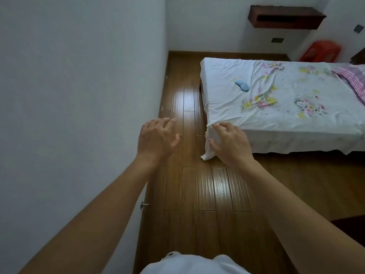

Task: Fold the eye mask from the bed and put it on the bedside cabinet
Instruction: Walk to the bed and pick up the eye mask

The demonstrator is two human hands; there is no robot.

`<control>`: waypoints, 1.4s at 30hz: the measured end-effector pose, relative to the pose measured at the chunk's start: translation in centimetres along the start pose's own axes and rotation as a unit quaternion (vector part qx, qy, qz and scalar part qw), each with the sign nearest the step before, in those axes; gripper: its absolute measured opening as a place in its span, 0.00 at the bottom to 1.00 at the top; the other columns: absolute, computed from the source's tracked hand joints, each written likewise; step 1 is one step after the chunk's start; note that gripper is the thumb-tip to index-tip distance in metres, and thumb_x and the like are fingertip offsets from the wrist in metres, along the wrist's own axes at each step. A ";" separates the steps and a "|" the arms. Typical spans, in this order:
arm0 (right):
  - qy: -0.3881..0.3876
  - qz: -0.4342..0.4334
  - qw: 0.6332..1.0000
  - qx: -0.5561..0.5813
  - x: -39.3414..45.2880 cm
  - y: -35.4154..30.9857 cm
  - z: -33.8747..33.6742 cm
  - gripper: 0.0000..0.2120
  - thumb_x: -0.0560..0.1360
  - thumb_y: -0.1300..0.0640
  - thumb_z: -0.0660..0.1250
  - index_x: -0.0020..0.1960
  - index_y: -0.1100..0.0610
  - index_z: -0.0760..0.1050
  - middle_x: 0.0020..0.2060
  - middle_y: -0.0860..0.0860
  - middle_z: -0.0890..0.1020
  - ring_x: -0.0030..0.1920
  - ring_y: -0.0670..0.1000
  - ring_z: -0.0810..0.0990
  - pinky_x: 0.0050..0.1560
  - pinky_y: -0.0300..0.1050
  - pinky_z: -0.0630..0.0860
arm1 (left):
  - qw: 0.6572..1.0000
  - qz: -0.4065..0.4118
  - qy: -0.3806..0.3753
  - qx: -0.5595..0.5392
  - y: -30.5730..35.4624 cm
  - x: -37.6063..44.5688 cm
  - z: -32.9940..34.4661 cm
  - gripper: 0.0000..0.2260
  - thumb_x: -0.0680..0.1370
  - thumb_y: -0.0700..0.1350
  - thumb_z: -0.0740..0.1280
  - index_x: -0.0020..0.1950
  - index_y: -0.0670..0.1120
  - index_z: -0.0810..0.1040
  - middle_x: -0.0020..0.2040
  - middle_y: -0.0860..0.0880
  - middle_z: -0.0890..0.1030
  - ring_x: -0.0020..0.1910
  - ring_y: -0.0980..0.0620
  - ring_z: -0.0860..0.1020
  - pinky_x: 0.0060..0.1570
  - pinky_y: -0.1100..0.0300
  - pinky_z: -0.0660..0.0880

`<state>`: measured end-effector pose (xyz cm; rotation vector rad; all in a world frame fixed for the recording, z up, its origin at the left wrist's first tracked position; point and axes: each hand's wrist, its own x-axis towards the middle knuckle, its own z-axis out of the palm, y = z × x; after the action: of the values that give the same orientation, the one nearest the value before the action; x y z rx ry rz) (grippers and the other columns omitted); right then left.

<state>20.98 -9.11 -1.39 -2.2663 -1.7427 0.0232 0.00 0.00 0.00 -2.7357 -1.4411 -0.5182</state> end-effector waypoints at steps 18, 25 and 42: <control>-0.011 0.035 0.999 0.002 9.9 1.5 4.5 0.24 0.77 0.45 0.63 0.71 0.52 0.70 0.68 0.55 0.76 0.66 0.57 0.75 0.66 0.58 0.73 | 1.000 0.003 -0.026 -0.009 -3.3 9.3 6.3 0.21 0.76 0.53 0.67 0.67 0.47 0.76 0.62 0.44 0.82 0.60 0.43 0.80 0.61 0.44 0.75; -0.023 0.033 0.999 0.025 20.6 6.5 6.3 0.25 0.77 0.45 0.64 0.72 0.52 0.70 0.69 0.56 0.76 0.69 0.57 0.73 0.68 0.59 0.73 | 0.999 -0.012 -0.040 -0.003 -2.1 20.4 10.3 0.22 0.76 0.55 0.65 0.68 0.48 0.75 0.64 0.46 0.81 0.62 0.45 0.78 0.62 0.46 0.75; -0.042 0.008 0.998 0.048 44.3 14.8 8.9 0.24 0.77 0.46 0.64 0.71 0.51 0.71 0.69 0.54 0.76 0.68 0.56 0.74 0.68 0.56 0.72 | 0.997 -0.046 -0.059 0.003 -2.6 42.8 17.5 0.22 0.77 0.55 0.63 0.69 0.49 0.74 0.64 0.47 0.81 0.63 0.46 0.78 0.62 0.47 0.76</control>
<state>45.33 31.41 -6.37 -2.2390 -1.7261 0.2038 25.32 38.58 -4.43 -2.7488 -1.5983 -0.3578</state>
